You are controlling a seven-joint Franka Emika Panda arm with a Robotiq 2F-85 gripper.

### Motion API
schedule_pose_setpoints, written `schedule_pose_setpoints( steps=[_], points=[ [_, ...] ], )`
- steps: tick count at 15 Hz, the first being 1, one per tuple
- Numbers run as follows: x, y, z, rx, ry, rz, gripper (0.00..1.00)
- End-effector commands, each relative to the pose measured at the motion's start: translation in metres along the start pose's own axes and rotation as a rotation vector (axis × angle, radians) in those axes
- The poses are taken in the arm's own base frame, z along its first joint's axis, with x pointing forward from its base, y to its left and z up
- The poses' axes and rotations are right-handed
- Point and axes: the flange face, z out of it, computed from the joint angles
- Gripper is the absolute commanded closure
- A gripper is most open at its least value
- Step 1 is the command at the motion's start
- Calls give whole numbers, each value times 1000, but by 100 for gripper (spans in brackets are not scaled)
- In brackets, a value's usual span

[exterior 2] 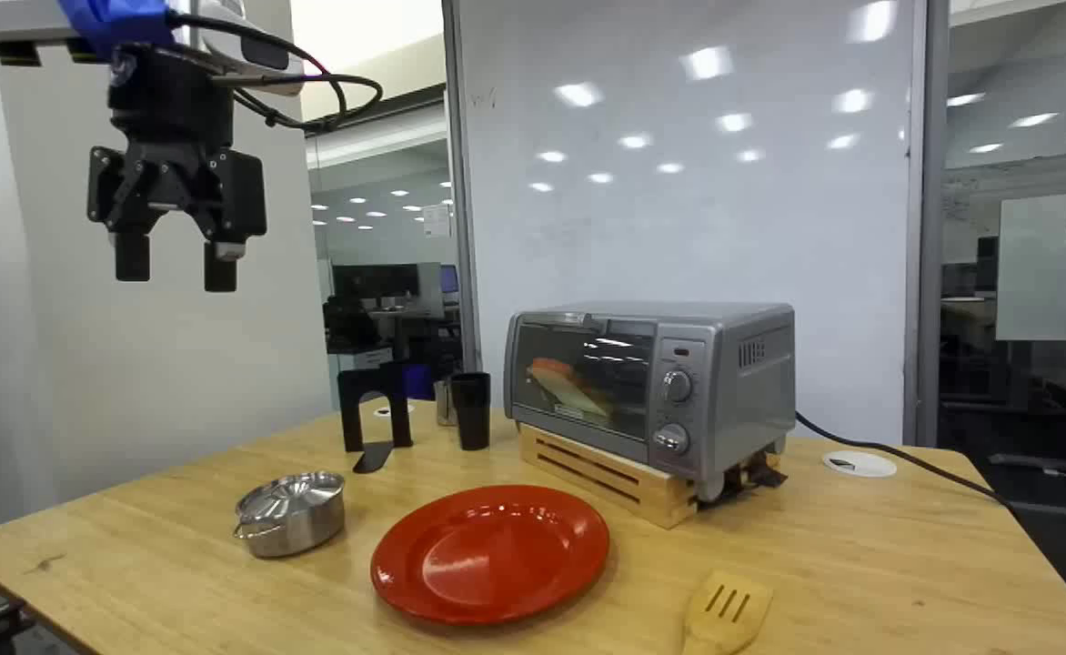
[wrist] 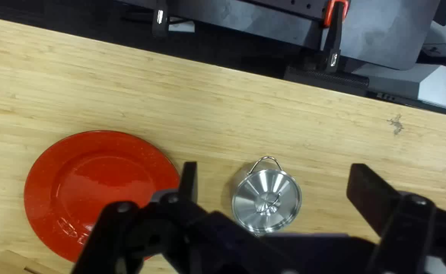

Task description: Place the wooden spatula on the plate

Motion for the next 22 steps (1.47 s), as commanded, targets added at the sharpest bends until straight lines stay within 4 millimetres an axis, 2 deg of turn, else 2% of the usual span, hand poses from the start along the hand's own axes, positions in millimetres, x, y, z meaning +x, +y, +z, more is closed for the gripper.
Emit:
schedule_pose_setpoints(
  steps=[1,8,11,13,15,22],
  points=[
    [0,0,0,0,-1,0,0],
    [0,0,0,0,-1,0,0],
    [13,16,-2,-8,43,42,0],
    [21,37,-6,-16,108,59,0],
    [29,67,-9,-6,137,111,0],
    [49,191,8,22,156,293,0]
  ],
)
